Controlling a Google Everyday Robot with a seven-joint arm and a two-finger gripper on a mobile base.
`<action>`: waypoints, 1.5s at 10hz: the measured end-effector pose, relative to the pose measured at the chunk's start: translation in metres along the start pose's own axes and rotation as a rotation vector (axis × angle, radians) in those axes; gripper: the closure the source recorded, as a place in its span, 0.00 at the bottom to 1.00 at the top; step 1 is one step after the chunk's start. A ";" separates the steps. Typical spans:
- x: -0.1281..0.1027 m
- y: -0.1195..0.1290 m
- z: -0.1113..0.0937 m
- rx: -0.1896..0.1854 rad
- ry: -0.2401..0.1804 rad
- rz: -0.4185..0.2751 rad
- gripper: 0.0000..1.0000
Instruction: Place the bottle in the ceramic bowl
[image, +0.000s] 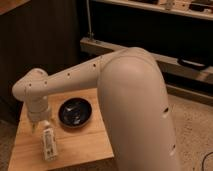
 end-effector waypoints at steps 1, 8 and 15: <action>0.001 0.008 0.009 -0.009 -0.002 -0.016 0.35; -0.033 -0.024 0.046 -0.064 0.012 -0.078 0.35; -0.046 -0.007 0.064 -0.281 0.204 -0.255 0.35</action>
